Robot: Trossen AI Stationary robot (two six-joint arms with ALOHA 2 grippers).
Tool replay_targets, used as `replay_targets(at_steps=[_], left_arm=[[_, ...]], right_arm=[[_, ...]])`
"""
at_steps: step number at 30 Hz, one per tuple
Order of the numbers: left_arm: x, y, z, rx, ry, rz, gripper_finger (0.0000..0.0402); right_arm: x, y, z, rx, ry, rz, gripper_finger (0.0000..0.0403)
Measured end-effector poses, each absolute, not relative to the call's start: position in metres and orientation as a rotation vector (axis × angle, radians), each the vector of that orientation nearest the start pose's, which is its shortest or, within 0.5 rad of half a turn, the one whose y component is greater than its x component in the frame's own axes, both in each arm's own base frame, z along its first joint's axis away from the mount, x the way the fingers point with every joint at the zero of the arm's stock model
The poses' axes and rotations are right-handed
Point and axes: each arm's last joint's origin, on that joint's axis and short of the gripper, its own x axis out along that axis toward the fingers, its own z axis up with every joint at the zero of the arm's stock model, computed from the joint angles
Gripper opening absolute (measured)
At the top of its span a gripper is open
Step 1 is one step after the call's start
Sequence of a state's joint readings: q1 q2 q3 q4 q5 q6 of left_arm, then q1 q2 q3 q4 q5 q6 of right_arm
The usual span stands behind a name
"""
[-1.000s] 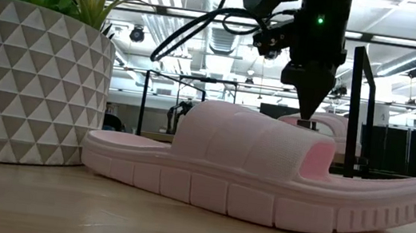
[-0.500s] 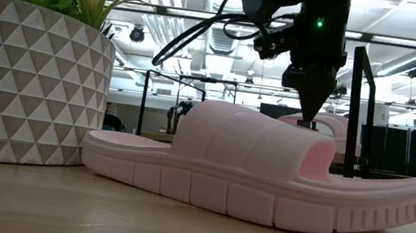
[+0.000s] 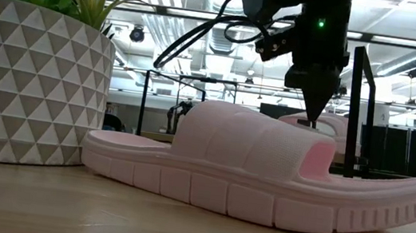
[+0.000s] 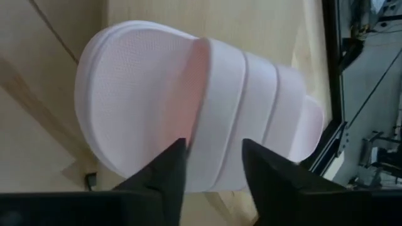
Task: Pick and place slides into the shelf
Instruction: Put the top pink slide on the shelf
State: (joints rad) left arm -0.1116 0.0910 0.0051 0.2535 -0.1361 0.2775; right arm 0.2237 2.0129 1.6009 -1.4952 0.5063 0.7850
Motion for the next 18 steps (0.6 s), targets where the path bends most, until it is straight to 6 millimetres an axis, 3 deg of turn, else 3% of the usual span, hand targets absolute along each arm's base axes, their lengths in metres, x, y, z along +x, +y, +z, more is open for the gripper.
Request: replay_targets(at_steps=[9, 18], left_arm=[[0.1012, -0.0074, 0.1824, 0.256, -0.162, 0.048, 0.0011], [0.1012, -0.0074, 0.1824, 0.256, -0.162, 0.047, 0.0011]], right_arm=[[0.3444, 0.064, 0.21, -0.047, 1.604, -0.78, 0.0019], [0.3397, 0.0641, 0.2134, -0.015, 1.652, -0.816, 0.0009]])
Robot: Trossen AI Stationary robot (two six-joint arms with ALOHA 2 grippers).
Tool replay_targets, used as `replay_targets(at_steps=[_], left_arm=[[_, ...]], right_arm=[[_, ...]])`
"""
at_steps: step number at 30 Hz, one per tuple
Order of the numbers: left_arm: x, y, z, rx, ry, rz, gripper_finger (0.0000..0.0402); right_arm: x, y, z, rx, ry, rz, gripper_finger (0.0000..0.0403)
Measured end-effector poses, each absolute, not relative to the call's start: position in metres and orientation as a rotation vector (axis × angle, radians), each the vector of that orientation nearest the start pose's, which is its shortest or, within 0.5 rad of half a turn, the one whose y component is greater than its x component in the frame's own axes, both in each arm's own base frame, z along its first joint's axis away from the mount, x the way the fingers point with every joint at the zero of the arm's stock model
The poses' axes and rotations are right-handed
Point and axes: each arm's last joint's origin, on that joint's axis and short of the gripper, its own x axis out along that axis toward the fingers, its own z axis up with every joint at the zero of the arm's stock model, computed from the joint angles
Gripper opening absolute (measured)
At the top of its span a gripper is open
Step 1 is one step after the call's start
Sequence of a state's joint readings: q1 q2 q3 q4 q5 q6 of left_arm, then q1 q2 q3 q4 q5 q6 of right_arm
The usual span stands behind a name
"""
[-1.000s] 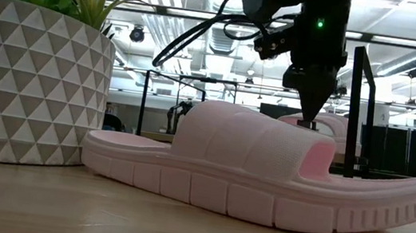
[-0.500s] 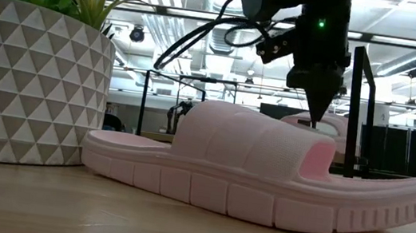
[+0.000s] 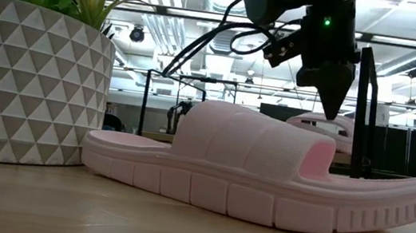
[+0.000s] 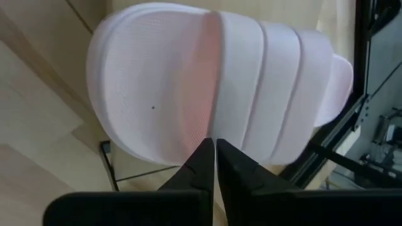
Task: Pick and place slides into the shelf
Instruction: Put the top pink slide on the shelf, then put the pink slide on the shelf
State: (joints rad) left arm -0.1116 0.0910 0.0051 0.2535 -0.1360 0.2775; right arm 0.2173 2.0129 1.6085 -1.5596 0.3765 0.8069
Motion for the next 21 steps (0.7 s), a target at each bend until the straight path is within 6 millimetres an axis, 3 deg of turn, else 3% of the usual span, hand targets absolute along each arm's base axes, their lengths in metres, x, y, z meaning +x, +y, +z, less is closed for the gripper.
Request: replay_targets(at_steps=[14, 21], left_arm=[[0.101, -0.007, 0.182, 0.256, -0.161, 0.048, 0.0011], [0.101, -0.007, 0.182, 0.256, -0.161, 0.047, 0.0011]], right_arm=[[0.34, 0.064, 0.218, -0.012, 1.64, -0.81, 0.001], [0.35, 0.068, 0.24, 0.014, 1.573, -0.753, 0.0043]])
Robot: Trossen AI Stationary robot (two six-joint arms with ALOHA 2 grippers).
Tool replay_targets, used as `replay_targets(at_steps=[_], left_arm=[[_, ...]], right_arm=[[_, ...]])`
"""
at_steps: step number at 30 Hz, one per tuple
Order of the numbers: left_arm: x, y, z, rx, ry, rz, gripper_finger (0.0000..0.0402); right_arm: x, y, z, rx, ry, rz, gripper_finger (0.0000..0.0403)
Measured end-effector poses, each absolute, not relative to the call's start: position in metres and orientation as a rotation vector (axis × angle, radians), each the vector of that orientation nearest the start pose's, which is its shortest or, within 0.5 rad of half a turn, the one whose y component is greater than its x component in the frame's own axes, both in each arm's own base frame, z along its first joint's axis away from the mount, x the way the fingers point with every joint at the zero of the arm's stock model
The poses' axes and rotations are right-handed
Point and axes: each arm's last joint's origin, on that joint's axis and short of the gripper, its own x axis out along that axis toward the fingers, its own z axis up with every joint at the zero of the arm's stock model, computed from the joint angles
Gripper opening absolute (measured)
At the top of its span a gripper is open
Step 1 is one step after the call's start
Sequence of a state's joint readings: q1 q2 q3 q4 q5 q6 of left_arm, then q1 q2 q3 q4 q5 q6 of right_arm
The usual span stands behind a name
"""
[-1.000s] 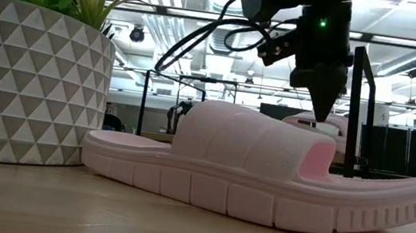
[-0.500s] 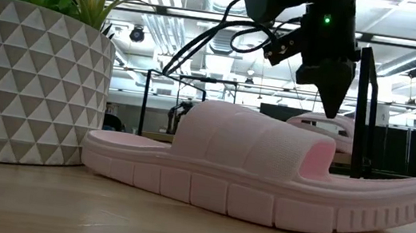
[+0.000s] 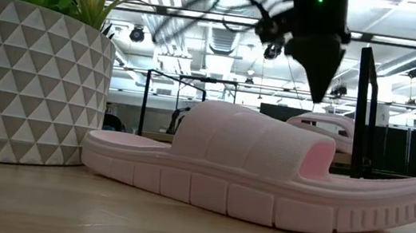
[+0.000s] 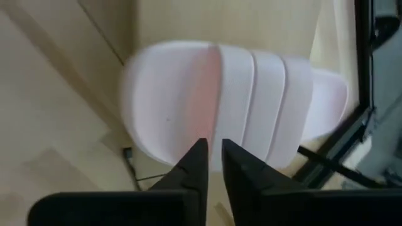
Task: Pick and place slides into the shelf
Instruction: Put the pink slide on the shelf
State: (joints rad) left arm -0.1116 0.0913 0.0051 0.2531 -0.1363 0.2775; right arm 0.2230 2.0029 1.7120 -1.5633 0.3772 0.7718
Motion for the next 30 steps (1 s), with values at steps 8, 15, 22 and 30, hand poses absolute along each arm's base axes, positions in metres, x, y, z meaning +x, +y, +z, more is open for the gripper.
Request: replay_targets(at_steps=[8, 15, 22, 30], left_arm=[[0.101, -0.007, 0.182, 0.256, -0.161, 0.047, 0.0011], [0.101, -0.007, 0.182, 0.256, -0.161, 0.047, 0.0011], [0.101, -0.007, 0.182, 0.256, -0.162, 0.048, 0.0011], [0.101, -0.007, 0.182, 0.256, -0.162, 0.047, 0.0011]], right_arm=[[0.362, 0.087, 0.285, -0.112, 1.335, -0.701, 0.0086], [0.338, 0.148, 0.34, -0.451, 0.84, -0.764, 0.009], [0.285, 0.199, 0.359, -0.496, 0.577, -0.701, 0.0072], [0.254, 0.235, 0.331, -0.539, 0.54, -0.601, 0.0066]])
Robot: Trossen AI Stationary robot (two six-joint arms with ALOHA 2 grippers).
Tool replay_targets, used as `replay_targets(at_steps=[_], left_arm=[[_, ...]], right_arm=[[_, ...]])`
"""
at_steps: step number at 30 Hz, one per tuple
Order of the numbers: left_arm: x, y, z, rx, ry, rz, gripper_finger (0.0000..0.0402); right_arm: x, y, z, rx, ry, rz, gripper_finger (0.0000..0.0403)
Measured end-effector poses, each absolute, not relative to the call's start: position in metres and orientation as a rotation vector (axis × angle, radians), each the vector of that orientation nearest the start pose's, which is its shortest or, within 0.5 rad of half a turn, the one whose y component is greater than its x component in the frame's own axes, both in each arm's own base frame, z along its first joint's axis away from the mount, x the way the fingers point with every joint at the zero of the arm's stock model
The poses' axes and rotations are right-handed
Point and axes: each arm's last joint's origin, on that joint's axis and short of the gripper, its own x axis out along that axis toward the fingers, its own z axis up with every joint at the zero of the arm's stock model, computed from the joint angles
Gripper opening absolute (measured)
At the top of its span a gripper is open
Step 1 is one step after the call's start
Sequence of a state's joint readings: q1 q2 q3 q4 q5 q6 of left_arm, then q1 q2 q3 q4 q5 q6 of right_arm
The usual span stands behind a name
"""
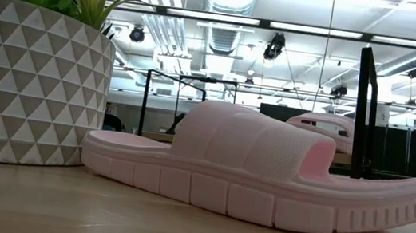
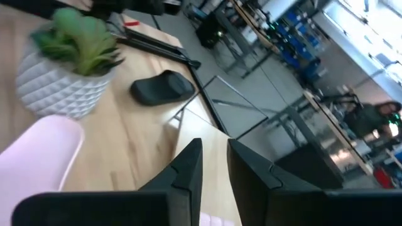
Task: Pick and place slides into the shelf
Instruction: Put the pink slide on the shelf
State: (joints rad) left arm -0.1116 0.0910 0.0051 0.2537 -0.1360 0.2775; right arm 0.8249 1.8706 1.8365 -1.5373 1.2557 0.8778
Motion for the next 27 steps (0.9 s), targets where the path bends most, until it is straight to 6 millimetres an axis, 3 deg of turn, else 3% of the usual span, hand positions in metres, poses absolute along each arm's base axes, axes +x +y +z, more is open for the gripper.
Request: replay_targets(at_steps=[8, 16, 27], left_arm=[[0.101, -0.007, 0.182, 0.256, -0.162, 0.048, 0.0011], [0.101, -0.007, 0.182, 0.256, -0.162, 0.048, 0.0011], [0.101, -0.007, 0.182, 0.251, -0.163, 0.047, 0.0011]], right_arm=[[0.241, 0.244, 0.293, -0.645, 0.591, -0.555, 0.0121], [0.252, 0.241, 0.256, -0.561, 0.749, -0.486, 0.0207], [0.273, 0.255, 0.226, -0.58, 0.835, -0.151, 0.0205]])
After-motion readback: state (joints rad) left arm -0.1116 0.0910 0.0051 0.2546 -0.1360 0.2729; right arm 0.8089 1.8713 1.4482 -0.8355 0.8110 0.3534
